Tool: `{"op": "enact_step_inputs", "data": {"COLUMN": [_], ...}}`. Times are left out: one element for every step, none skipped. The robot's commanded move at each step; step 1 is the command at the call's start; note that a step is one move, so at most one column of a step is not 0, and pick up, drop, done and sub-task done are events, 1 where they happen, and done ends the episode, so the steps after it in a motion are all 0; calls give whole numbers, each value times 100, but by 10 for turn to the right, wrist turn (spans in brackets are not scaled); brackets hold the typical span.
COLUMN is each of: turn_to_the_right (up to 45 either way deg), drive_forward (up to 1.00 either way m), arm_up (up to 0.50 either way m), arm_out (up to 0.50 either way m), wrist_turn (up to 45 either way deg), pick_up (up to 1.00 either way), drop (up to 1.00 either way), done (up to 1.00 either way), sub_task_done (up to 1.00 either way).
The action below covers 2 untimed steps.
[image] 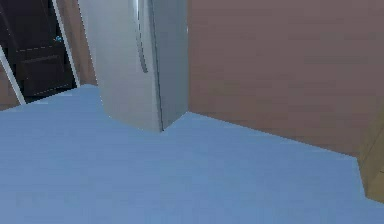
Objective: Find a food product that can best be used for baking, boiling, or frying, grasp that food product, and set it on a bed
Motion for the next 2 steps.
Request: {"op": "enact_step_inputs", "data": {"turn_to_the_right": [0,0], "drive_forward": [0,0], "arm_up": [10,2], "arm_out": [0,0], "wrist_turn": [0,0], "pick_up": [0,0], "drop": [0,0], "done": [0,0], "sub_task_done": [0,0]}}
